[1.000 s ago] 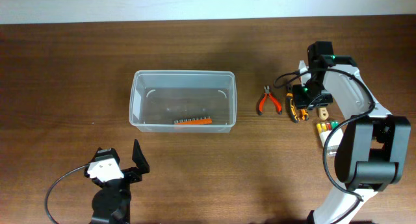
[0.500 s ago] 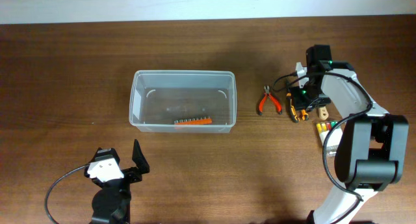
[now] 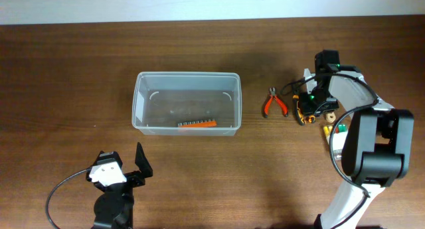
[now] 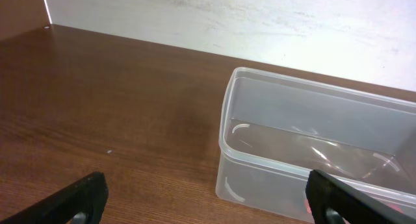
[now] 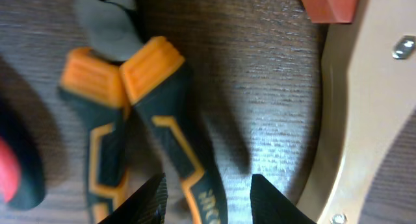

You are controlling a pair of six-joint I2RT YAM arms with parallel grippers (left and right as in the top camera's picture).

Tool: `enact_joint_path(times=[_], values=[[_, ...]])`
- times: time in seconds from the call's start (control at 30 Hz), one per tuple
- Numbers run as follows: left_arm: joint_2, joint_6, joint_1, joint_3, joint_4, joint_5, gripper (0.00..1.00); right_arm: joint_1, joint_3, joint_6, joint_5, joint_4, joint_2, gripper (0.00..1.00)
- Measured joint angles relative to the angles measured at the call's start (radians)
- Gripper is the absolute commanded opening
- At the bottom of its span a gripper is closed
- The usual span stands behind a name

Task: Pack container
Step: 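Release strip, move right gripper to orange-black pliers and grasp them, then carry the orange-black pliers into the container and release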

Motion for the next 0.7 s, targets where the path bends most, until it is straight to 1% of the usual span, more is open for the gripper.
enact_joint_path(times=[0.07, 0.17, 0.2, 0.23, 0.33, 0.4, 0.6, 0.7], values=[[0.0, 0.0, 0.0, 0.0, 0.0, 0.0, 0.99, -0.002, 0.0, 0.0, 0.0, 0.008, 0.008, 0.38], [0.0, 0.0, 0.0, 0.0, 0.0, 0.0, 0.99, -0.002, 0.0, -0.005, 0.0, 0.019, 0.009, 0.28], [0.0, 0.0, 0.0, 0.0, 0.0, 0.0, 0.99, -0.002, 0.0, -0.01, 0.0, 0.024, 0.009, 0.22], [0.0, 0.0, 0.0, 0.0, 0.0, 0.0, 0.99, -0.002, 0.0, -0.009, 0.0, 0.025, 0.009, 0.18], [0.0, 0.0, 0.0, 0.0, 0.0, 0.0, 0.99, -0.002, 0.0, -0.013, 0.0, 0.026, 0.009, 0.12], [0.0, 0.0, 0.0, 0.0, 0.0, 0.0, 0.99, -0.003, 0.0, -0.013, 0.0, 0.028, 0.009, 0.04], [0.0, 0.0, 0.0, 0.0, 0.0, 0.0, 0.99, -0.003, 0.004, -0.013, -0.001, 0.012, 0.009, 0.04], [0.0, 0.0, 0.0, 0.0, 0.0, 0.0, 0.99, 0.001, 0.023, -0.013, -0.007, -0.034, 0.009, 0.04]])
